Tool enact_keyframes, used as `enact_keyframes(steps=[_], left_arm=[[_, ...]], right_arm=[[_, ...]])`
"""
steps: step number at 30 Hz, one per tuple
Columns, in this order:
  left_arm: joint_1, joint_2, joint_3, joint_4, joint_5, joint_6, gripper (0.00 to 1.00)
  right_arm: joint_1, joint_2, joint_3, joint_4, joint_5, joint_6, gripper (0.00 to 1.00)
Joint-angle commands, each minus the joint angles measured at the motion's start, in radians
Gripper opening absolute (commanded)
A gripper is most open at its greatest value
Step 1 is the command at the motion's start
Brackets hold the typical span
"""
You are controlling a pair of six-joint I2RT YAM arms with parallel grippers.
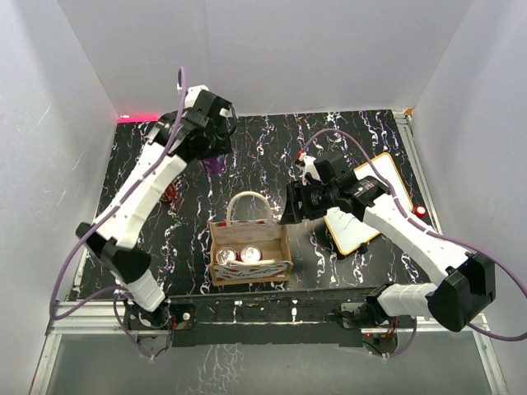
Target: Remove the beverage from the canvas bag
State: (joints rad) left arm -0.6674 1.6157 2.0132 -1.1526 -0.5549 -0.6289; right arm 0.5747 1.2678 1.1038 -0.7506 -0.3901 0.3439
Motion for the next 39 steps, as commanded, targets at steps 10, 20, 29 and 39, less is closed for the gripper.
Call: enact_keyframes(steps=[10, 20, 29, 39], left_arm=[[0.285, 0.273, 0.020, 0.255, 0.088, -0.099, 0.00], [0.429, 0.418, -0.006, 0.356, 0.136, -0.035, 0.00], [0.480, 0.513, 0.024, 0.390, 0.175, 0.014, 0.00], [0.506, 0.574, 0.050, 0.402, 0.196, 0.047, 0.00]], right_arm=[[-0.003, -0.065, 0.041, 0.115, -0.019, -0.141, 0.90], [-0.007, -0.006, 0.079, 0.104, 0.037, -0.170, 0.94], [-0.010, 0.093, 0.179, 0.027, 0.073, -0.220, 0.94], [-0.015, 0.112, 0.190, 0.025, 0.097, -0.218, 0.95]])
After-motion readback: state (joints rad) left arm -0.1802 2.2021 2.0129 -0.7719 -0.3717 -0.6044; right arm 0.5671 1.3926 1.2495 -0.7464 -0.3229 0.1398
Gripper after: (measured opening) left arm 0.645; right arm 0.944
